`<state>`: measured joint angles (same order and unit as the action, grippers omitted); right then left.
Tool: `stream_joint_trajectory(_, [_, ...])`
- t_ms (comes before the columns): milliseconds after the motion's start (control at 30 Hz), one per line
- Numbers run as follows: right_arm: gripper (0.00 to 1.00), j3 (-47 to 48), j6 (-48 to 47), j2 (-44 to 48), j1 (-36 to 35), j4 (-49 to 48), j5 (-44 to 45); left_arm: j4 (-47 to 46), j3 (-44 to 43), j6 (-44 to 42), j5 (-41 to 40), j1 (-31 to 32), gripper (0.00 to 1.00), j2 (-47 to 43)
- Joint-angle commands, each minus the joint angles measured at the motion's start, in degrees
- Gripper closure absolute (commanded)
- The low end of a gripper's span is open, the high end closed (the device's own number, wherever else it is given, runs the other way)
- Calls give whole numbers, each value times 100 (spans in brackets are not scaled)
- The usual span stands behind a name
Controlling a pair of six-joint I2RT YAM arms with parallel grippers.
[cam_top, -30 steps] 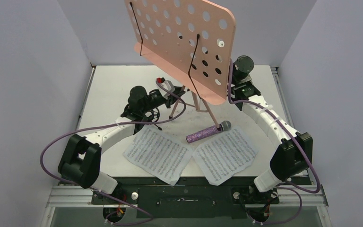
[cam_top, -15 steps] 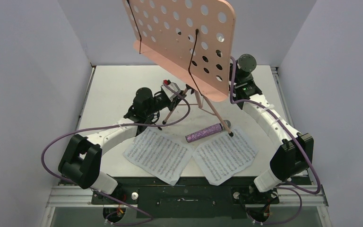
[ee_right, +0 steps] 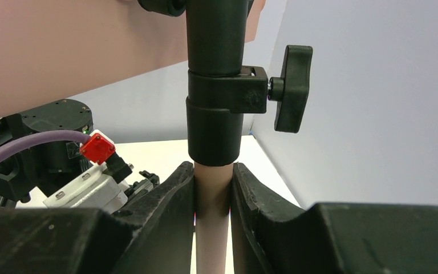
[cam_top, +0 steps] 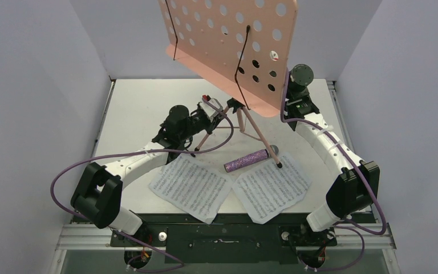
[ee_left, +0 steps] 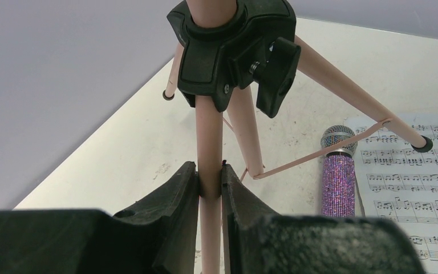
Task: Set up the instrument practice props
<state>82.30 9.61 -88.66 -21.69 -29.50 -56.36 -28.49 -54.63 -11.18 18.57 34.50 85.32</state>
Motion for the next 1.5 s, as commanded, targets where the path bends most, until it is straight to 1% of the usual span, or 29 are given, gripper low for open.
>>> stream_joint_trajectory(0, [95, 520, -89, 675, 139, -1550, 556, -4, -379, 61, -187, 45, 100, -127])
stream_joint_trajectory(300, [95, 643, -56, 702, 260, -1556, 583, 242, -600, -73, -283, 216, 100, 42])
stream_joint_trajectory(433, [95, 770, -12, 677, 318, -1606, 608, 524, -785, -308, -286, 328, 100, 131])
stream_joint_trajectory(733, [95, 897, 200, 648, 538, -1801, 626, 663, -821, -576, -205, 395, 100, 165])
stream_joint_trajectory(967, [95, 928, 340, 611, 745, -1981, 639, 919, -959, -762, -319, 490, 100, 254])
stream_joint_trajectory(1100, [95, 890, 441, 539, 848, -2133, 618, 999, -1105, -740, -572, 559, 100, 337])
stream_joint_trajectory(1233, [95, 808, 507, 431, 907, -2321, 535, 874, -1194, -492, -1052, 633, 100, 403])
stream_joint_trajectory(1467, [95, 697, 472, 205, 1041, -2620, 284, 819, -1350, -214, -1594, 766, 100, 539])
